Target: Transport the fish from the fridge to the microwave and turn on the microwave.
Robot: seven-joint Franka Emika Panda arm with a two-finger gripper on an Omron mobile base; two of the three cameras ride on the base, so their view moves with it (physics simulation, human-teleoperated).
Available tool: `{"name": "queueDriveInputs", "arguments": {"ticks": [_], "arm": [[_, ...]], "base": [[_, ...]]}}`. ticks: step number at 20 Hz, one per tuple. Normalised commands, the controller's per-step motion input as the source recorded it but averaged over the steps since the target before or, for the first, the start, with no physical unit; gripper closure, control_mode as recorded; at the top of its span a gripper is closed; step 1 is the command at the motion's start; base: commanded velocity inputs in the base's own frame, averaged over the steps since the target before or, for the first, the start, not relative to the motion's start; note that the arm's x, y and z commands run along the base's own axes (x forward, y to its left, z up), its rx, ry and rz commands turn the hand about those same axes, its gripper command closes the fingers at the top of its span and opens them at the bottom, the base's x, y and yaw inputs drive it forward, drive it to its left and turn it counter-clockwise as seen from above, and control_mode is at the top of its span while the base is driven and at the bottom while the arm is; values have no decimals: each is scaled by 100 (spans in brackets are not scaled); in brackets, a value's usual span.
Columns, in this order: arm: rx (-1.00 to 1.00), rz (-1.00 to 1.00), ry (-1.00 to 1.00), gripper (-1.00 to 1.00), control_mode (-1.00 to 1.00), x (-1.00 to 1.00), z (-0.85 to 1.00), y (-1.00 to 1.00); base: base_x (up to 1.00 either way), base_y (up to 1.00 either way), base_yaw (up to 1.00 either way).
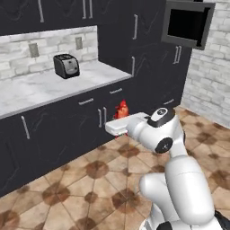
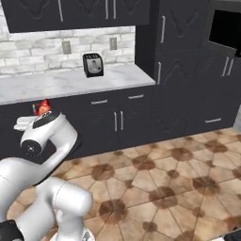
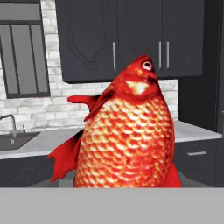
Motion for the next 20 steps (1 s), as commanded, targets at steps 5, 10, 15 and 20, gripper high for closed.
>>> {"name": "queueDriveInputs", "arguments": {"ticks": [5, 10, 15, 20], "arm": [[0, 0, 0, 100, 100, 0, 0, 0], [0, 0, 0, 100, 100, 0, 0, 0], [0, 0, 0, 100, 100, 0, 0, 0], [0, 0, 0, 100, 100, 0, 0, 0]], "base": [[79, -74, -29], [93, -66, -37], [100, -49, -44], [100, -33, -45]]}}
